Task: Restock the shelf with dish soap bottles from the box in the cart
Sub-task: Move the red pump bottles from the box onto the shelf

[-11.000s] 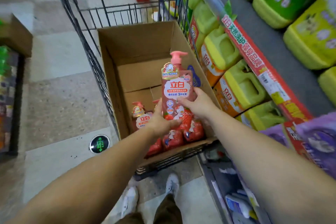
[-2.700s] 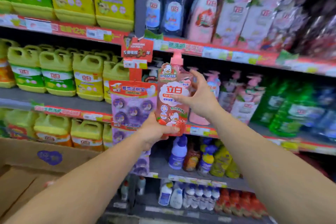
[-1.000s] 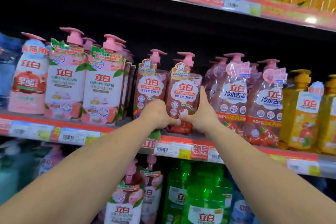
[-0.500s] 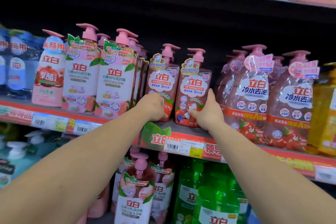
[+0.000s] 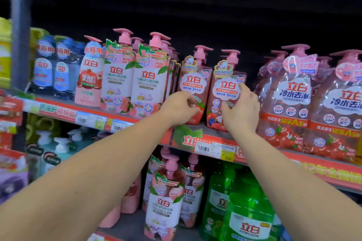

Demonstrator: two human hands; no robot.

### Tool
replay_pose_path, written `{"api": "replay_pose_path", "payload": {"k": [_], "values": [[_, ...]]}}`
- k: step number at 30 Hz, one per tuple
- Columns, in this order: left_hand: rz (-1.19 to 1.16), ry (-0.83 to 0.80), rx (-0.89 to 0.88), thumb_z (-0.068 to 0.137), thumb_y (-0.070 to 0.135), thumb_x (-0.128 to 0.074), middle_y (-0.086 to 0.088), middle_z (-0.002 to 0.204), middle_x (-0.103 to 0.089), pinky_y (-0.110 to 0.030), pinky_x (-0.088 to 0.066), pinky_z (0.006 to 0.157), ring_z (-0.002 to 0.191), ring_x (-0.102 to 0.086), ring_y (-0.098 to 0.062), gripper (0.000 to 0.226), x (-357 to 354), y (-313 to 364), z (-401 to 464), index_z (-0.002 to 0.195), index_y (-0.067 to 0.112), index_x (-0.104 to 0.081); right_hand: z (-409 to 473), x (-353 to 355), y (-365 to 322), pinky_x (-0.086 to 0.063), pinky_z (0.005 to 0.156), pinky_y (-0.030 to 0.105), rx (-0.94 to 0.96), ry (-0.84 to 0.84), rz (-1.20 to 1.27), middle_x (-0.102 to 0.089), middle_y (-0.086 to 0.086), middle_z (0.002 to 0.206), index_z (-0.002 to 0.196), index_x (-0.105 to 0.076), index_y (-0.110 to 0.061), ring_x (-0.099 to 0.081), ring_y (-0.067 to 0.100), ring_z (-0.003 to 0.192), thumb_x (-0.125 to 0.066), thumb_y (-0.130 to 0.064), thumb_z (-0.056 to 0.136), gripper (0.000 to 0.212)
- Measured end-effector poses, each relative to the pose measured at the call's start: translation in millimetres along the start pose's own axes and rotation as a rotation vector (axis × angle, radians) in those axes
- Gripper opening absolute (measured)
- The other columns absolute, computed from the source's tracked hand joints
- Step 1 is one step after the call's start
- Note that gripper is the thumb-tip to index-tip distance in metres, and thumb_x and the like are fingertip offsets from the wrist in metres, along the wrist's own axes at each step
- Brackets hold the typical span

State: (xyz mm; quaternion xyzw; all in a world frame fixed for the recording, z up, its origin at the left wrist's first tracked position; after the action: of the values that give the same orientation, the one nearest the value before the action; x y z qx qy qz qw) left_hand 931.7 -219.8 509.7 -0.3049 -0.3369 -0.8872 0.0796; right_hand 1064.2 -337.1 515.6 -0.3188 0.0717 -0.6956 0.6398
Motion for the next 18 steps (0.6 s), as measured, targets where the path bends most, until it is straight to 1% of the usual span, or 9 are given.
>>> {"api": "replay_pose_path", "payload": {"k": [2,3,5,7,9,11,13,16,18], "values": [[-0.193,0.242,-0.04,0.088,0.023,-0.068,0.008,0.09,-0.063,-0.036,-0.052,0.089,0.09,-0.062,-0.017,0.014,19,-6,-23,0.101,0.018,-0.064,-18,-8,-33,-0.032,0.106,0.038,0.201,-0.005,0.053,-0.046,0.008,0.138,0.141,-0.043,-0.02,-0.04,0.028,0.128,-0.062,-0.021,0.088,0.056],[-0.209,0.358,-0.062,0.088,0.019,-0.066,0.008,0.091,-0.063,-0.035,-0.051,0.089,0.092,-0.061,-0.017,0.016,30,-12,-38,0.104,0.016,-0.064,-28,-16,-50,-0.03,0.106,0.035,0.295,-0.031,0.089,-0.049,0.007,0.136,0.137,-0.047,-0.018,-0.041,0.027,0.127,-0.061,-0.02,0.088,0.052],[-0.068,0.544,-0.076,0.087,0.021,-0.063,-0.001,0.107,-0.063,-0.035,-0.046,0.094,0.106,-0.057,-0.022,0.03,52,-32,-71,0.115,0.013,-0.062,-51,-39,-85,-0.027,0.104,0.03,0.42,-0.108,0.185,-0.055,0.007,0.131,0.133,-0.053,-0.015,-0.045,0.028,0.124,-0.061,-0.018,0.086,0.047],[0.124,0.62,-0.018,0.083,0.026,-0.061,-0.007,0.117,-0.061,-0.038,-0.04,0.097,0.114,-0.053,-0.028,0.041,74,-66,-104,0.121,0.012,-0.059,-81,-66,-118,-0.029,0.103,0.031,0.484,-0.211,0.249,-0.057,0.008,0.129,0.131,-0.055,-0.013,-0.048,0.03,0.122,-0.06,-0.016,0.086,0.046],[0.287,0.582,0.128,0.082,0.032,-0.062,-0.008,0.122,-0.059,-0.039,-0.036,0.099,0.117,-0.05,-0.031,0.047,97,-110,-134,0.125,0.014,-0.056,-116,-98,-148,-0.03,0.105,0.035,0.521,-0.341,0.26,-0.056,0.01,0.131,0.135,-0.052,-0.012,-0.048,0.032,0.123,-0.059,-0.017,0.088,0.048],[0.452,0.5,0.288,0.078,0.046,-0.059,-0.008,0.123,-0.058,-0.041,-0.039,0.099,0.118,-0.051,-0.033,0.056,124,-156,-165,0.127,0.017,-0.055,-156,-132,-178,-0.031,0.107,0.038,0.536,-0.495,0.268,-0.053,0.012,0.137,0.14,-0.047,-0.011,-0.045,0.032,0.128,-0.058,-0.019,0.09,0.052],[0.597,0.401,0.462,0.077,0.055,-0.059,-0.009,0.128,-0.056,-0.041,-0.041,0.1,0.12,-0.051,-0.033,0.062,152,-198,-201,0.129,0.02,-0.054,-200,-168,-210,-0.034,0.107,0.039,0.555,-0.639,0.273,-0.05,0.012,0.14,0.143,-0.043,-0.011,-0.043,0.032,0.131,-0.059,-0.025,0.091,0.056],[0.7,0.311,0.694,0.079,0.058,-0.059,-0.012,0.132,-0.052,-0.042,-0.038,0.103,0.124,-0.047,-0.034,0.063,192,-255,-259,0.129,0.019,-0.052,-269,-215,-265,-0.039,0.104,0.042,0.613,-0.804,0.266,-0.052,0.011,0.135,0.14,-0.043,-0.012,-0.044,0.033,0.128,-0.06,-0.032,0.09,0.057],[0.729,0.273,0.813,0.081,0.056,-0.058,-0.012,0.132,-0.052,-0.042,-0.039,0.103,0.125,-0.047,-0.033,0.061,223,-291,-295,0.129,0.019,-0.052,-315,-244,-302,-0.035,0.107,0.041,0.662,-0.894,0.248,-0.049,0.012,0.139,0.144,-0.038,-0.012,-0.041,0.033,0.131,-0.058,-0.035,0.091,0.06]]}}
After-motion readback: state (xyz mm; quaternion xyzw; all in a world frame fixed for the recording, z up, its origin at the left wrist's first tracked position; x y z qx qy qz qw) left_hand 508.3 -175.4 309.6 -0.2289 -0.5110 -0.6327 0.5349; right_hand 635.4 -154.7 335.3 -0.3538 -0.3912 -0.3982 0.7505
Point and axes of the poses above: each hand's wrist, its own z-axis towards the middle knuckle, its own x-axis out of the back of the hand, y = z × x, the point moved 4 cm from there along z, towards the middle knuckle
